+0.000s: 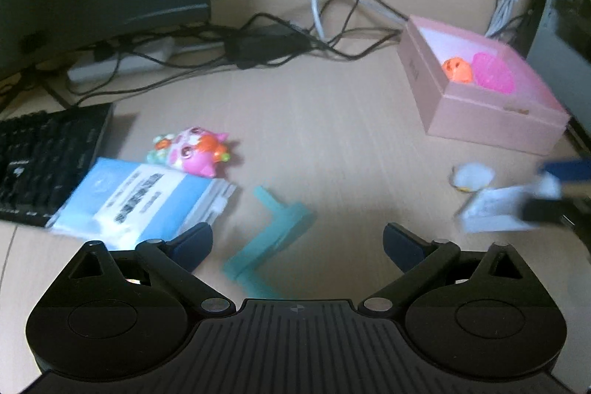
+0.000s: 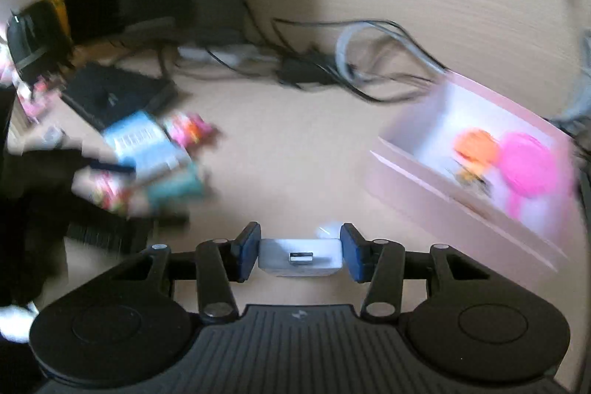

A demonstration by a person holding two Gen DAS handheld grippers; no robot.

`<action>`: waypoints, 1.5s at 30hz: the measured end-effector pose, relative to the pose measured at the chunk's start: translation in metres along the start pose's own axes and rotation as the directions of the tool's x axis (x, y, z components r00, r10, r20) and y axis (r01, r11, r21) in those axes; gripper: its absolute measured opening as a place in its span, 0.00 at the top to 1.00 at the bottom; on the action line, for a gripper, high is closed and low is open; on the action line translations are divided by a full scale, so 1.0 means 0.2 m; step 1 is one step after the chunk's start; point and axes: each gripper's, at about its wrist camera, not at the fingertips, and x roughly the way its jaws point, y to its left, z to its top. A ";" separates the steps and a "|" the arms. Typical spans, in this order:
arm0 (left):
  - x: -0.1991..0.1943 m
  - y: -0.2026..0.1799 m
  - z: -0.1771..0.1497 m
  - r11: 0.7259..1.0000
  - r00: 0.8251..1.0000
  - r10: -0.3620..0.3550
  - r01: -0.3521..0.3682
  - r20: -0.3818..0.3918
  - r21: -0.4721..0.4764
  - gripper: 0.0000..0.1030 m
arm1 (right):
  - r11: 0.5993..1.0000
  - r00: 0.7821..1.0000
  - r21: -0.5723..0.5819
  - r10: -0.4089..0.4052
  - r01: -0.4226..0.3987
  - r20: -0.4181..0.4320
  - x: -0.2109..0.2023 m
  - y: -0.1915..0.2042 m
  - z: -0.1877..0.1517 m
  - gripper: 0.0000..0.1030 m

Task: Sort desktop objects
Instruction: 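Grasp the white battery charger with the right tool while the left tool grasps the teal toy, then release the charger and grasp the white star with the right tool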

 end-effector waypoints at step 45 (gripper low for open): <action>-0.19 -0.15 -0.21 0.994 0.999 -0.001 -0.005 -0.052 -0.113 0.08 | 0.991 0.991 -0.027 0.133 -0.132 0.032 0.06 -0.09 -0.11 0.59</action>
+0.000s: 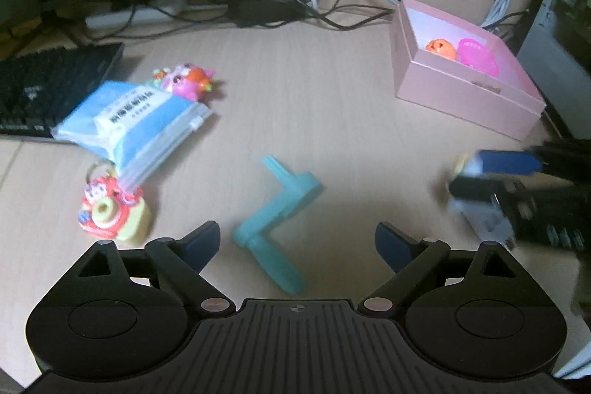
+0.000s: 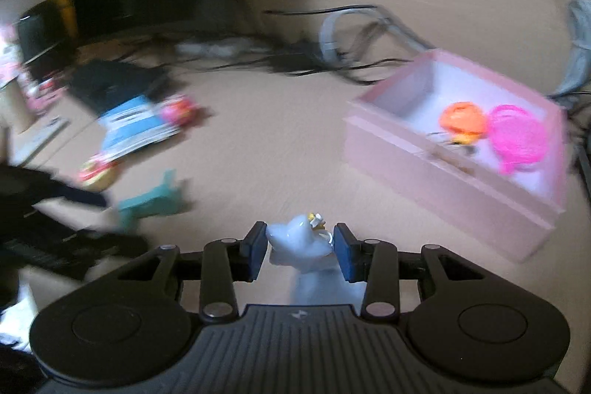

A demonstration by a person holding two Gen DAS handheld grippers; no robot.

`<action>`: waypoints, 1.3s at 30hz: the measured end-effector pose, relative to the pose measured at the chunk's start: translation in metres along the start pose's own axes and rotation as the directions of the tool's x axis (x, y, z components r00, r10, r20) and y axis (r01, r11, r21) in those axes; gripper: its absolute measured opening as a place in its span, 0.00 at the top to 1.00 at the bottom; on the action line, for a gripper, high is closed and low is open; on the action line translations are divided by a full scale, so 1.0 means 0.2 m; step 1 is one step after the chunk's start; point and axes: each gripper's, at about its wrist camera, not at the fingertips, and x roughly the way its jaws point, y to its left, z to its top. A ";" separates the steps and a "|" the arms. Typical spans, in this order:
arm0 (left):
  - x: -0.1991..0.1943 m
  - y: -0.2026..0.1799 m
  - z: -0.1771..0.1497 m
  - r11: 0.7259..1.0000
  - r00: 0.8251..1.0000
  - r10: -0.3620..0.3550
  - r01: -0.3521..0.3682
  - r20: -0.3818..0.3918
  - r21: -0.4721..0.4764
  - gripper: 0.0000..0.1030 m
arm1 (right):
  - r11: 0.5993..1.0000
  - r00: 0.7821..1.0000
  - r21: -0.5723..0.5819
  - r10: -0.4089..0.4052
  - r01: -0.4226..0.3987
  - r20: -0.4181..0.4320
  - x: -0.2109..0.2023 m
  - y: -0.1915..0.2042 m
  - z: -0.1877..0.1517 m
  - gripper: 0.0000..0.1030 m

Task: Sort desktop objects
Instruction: 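Release the charger and grasp the white star with the right tool, then grasp the white star with the left tool while the right tool regrasps the charger, then carry the star and charger over the pink box and open both tools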

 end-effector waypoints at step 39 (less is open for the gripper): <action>-0.18 -0.21 0.06 0.901 0.969 -0.247 0.226 0.010 0.370 0.56 | 0.993 0.994 0.057 -0.107 0.107 -0.012 -0.31 -0.10 -0.05 0.54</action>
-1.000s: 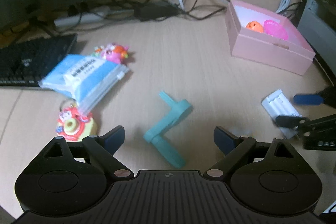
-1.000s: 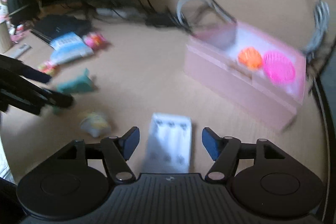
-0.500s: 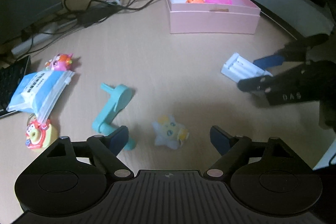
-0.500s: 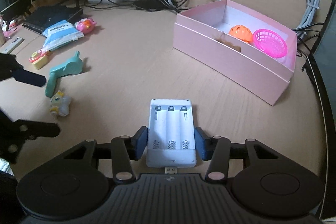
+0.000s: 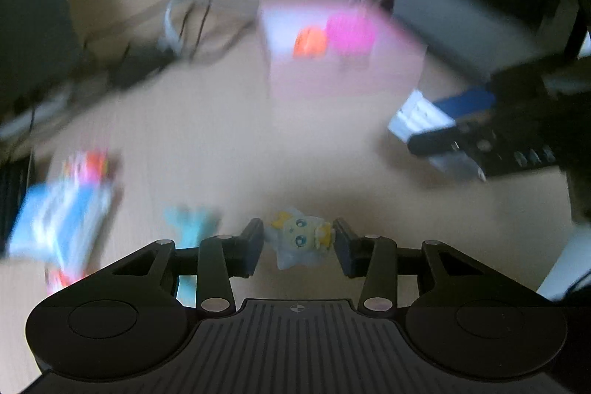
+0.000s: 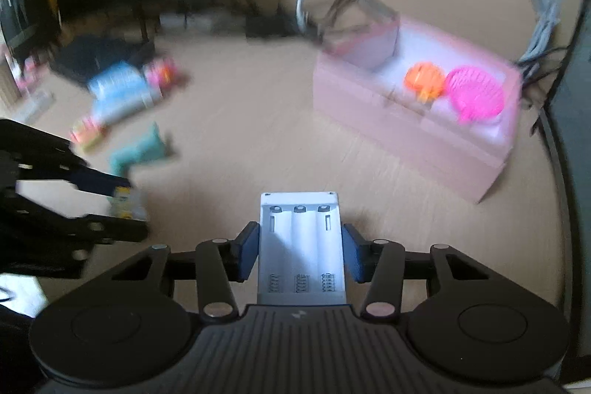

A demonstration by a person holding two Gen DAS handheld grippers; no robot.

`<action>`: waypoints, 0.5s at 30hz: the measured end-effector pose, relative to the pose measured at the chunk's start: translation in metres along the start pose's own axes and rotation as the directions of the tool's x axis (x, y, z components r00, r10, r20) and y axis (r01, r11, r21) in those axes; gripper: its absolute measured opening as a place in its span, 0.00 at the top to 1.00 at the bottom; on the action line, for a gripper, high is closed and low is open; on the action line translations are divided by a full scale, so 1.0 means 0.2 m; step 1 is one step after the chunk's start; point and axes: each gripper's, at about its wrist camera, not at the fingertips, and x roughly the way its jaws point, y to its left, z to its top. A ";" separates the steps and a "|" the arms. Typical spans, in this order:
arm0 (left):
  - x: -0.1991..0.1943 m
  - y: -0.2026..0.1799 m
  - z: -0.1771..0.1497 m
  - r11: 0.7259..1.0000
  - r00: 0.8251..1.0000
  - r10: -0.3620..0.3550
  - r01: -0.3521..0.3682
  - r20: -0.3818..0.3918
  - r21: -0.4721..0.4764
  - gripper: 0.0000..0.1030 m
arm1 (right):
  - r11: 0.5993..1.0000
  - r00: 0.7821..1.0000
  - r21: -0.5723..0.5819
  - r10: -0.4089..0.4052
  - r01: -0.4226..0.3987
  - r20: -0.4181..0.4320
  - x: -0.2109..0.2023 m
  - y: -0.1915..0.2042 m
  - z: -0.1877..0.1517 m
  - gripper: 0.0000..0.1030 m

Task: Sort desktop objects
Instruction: 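Carry the star and charger over the pink box and open both tools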

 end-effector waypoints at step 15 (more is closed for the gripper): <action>0.29 -0.06 0.90 0.991 0.982 -0.082 0.063 0.170 0.114 0.36 | 0.970 0.912 0.115 -0.242 0.215 0.331 -0.53 -0.28 0.34 0.54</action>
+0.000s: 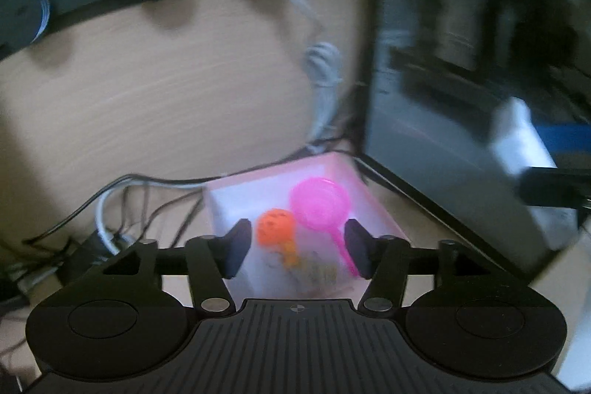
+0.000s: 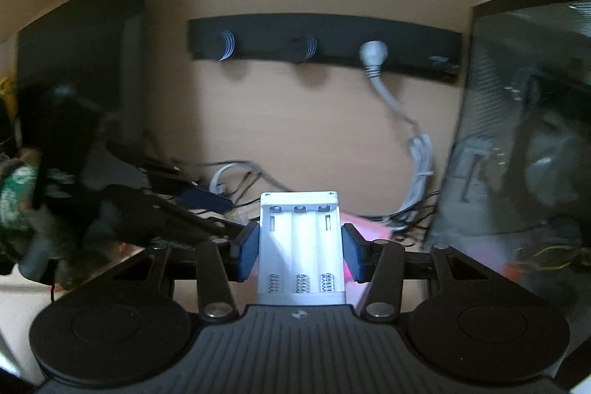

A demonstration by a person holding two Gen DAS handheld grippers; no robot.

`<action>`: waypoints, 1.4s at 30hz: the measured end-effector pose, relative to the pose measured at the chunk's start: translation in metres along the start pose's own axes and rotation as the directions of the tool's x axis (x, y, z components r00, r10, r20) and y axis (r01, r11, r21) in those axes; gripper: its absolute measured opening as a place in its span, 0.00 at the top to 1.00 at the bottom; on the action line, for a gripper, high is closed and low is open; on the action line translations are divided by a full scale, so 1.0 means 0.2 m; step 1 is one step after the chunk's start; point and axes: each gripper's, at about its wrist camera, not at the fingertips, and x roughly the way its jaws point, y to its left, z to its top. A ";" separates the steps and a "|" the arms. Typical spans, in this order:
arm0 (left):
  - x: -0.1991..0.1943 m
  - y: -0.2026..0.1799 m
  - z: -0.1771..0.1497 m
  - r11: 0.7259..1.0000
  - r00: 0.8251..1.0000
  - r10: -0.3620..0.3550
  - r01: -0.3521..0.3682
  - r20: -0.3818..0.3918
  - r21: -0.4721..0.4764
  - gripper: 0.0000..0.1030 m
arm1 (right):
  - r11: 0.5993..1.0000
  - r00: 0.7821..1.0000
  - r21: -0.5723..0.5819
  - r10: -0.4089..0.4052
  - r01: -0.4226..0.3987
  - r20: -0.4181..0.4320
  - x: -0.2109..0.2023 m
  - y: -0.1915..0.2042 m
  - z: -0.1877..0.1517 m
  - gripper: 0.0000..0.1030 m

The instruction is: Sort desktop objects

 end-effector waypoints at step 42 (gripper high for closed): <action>-1.02 0.50 -1.35 0.551 0.735 0.507 -0.678 -0.450 -0.486 0.03 | 0.820 0.828 -0.190 0.477 -0.540 -0.296 0.66 1.19 -0.39 0.26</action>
